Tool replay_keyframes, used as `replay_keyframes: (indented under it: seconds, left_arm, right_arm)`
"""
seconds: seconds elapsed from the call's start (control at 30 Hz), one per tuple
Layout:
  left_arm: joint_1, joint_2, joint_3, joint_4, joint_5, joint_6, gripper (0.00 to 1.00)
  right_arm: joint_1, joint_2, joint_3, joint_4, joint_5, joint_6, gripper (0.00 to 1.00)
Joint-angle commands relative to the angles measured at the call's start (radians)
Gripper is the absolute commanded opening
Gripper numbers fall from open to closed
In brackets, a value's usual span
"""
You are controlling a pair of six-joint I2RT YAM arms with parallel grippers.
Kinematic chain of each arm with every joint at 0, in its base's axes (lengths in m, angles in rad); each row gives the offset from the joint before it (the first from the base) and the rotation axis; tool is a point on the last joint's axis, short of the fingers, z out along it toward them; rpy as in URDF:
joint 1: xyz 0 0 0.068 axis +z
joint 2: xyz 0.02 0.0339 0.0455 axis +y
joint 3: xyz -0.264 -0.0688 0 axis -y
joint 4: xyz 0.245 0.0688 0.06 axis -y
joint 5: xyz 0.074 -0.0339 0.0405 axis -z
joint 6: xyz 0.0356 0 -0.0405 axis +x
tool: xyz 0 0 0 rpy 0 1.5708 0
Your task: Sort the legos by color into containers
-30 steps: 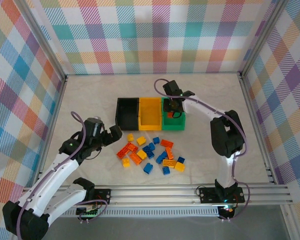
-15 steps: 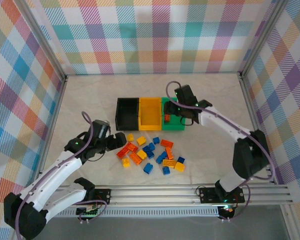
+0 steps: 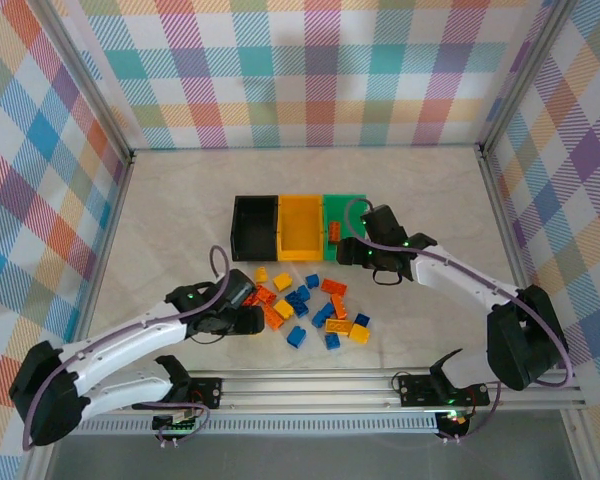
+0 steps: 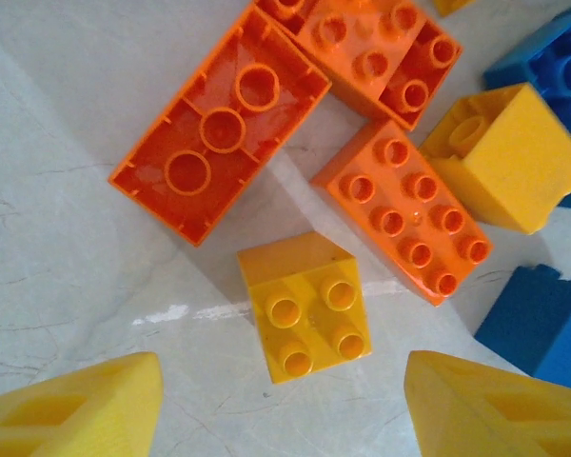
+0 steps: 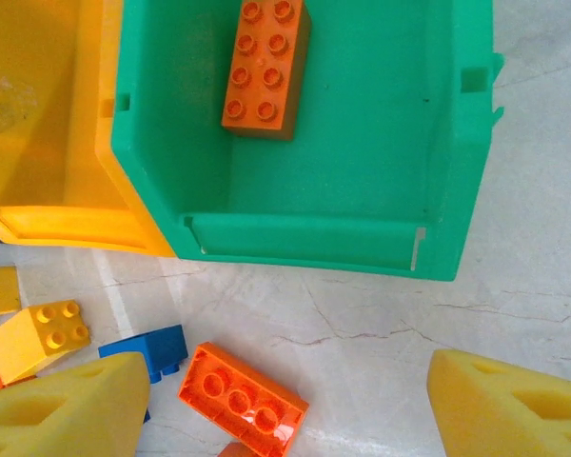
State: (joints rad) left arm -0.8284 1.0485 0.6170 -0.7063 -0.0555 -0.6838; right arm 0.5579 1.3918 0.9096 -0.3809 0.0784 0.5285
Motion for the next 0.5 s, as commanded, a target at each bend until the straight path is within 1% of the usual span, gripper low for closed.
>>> replay_keyframes:
  seconds: [0.0, 0.1, 0.23, 0.37, 0.47]
  left_arm:
    - [-0.045, 0.057, 0.013, 0.034, -0.045, -0.015, 0.67]
    - [-0.059, 0.132, 0.029, 0.039, -0.059, -0.005, 0.66]
    - [-0.064, 0.193, 0.025, 0.048, -0.062, -0.009, 0.6]
    - [-0.066, 0.206, 0.021, 0.064, -0.075, -0.016, 0.56]
    - [-0.067, 0.205, 0.024, 0.07, -0.092, -0.015, 0.56]
  right_arm:
    - [0.002, -0.029, -0.004, 0.031, -0.013, 0.012, 0.77]
    - [0.002, -0.047, -0.006, 0.031, -0.012, 0.004, 0.78]
    - [0.002, -0.065, -0.01, 0.028, -0.002, -0.001, 0.78]
    - [0.002, -0.076, -0.029, 0.046, -0.006, 0.004, 0.78]
    - [0.003, -0.071, -0.034, 0.047, -0.006, 0.004, 0.78]
